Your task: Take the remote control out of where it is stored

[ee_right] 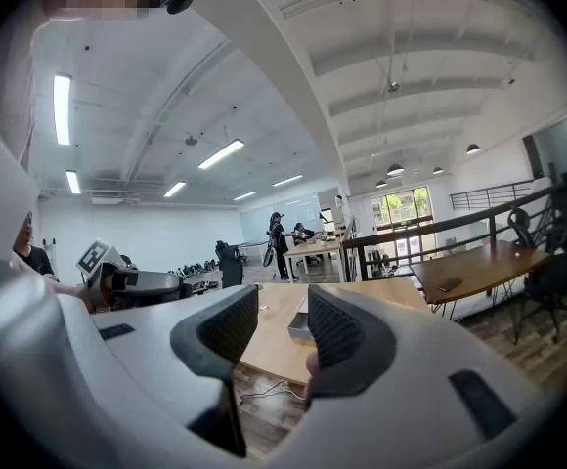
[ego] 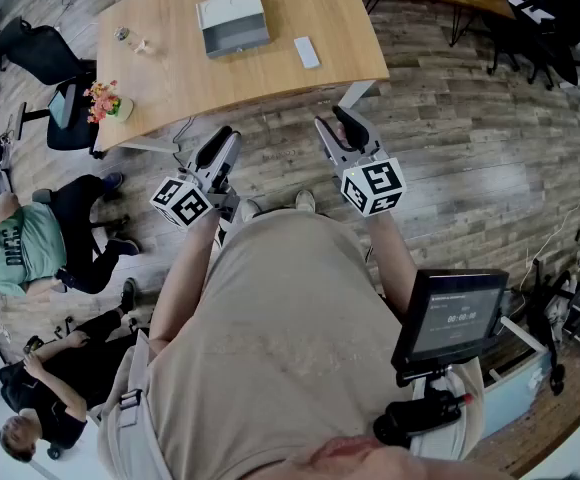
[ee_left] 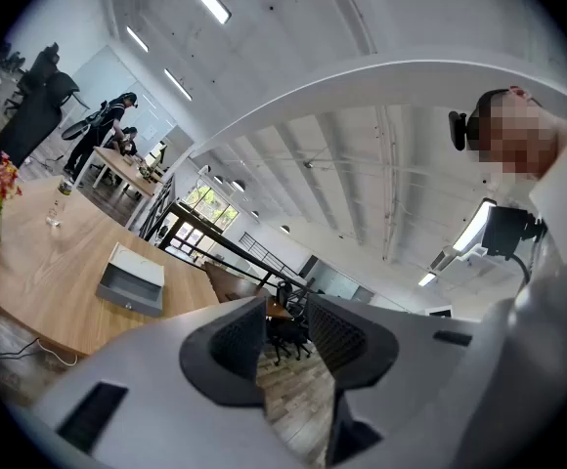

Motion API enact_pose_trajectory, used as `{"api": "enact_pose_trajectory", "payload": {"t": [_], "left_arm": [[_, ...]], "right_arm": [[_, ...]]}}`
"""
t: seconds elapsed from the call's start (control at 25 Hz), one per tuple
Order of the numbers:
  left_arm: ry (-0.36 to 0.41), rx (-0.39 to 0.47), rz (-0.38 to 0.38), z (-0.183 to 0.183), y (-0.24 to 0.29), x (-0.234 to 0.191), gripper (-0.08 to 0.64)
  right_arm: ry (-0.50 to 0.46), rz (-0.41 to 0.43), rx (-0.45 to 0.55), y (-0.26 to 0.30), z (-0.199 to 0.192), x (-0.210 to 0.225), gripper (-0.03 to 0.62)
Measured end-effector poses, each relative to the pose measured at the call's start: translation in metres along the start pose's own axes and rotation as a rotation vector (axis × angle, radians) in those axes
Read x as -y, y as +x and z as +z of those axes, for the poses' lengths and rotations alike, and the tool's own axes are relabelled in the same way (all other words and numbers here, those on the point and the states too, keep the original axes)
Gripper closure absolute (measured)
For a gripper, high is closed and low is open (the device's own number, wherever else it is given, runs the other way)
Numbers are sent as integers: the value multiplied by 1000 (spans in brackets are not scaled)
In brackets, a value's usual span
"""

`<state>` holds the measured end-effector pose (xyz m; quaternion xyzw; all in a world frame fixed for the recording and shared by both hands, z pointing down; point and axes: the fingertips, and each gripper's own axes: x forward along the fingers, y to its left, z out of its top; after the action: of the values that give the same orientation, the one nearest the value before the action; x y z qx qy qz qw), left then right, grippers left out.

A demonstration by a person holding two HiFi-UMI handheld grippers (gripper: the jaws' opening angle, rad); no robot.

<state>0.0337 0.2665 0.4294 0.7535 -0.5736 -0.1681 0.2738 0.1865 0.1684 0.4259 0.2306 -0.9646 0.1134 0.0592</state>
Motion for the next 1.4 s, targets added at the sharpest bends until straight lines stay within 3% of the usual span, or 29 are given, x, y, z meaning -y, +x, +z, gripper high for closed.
{"api": "enact_pose_trajectory", "payload": {"t": [0.24, 0.44, 0.76, 1.4], "left_arm": [[0, 3, 14, -21, 9, 9, 442], [1, 21, 37, -36, 18, 18, 442], [-2, 17, 87, -50, 32, 29, 442], [-30, 49, 174, -48, 14, 10, 442]], "right_arm": [[25, 22, -5, -8, -6, 10, 426], [66, 125, 12, -14, -6, 12, 425], [63, 131, -9, -20, -15, 40, 424], [96, 204, -71, -1, -40, 31, 425]]}}
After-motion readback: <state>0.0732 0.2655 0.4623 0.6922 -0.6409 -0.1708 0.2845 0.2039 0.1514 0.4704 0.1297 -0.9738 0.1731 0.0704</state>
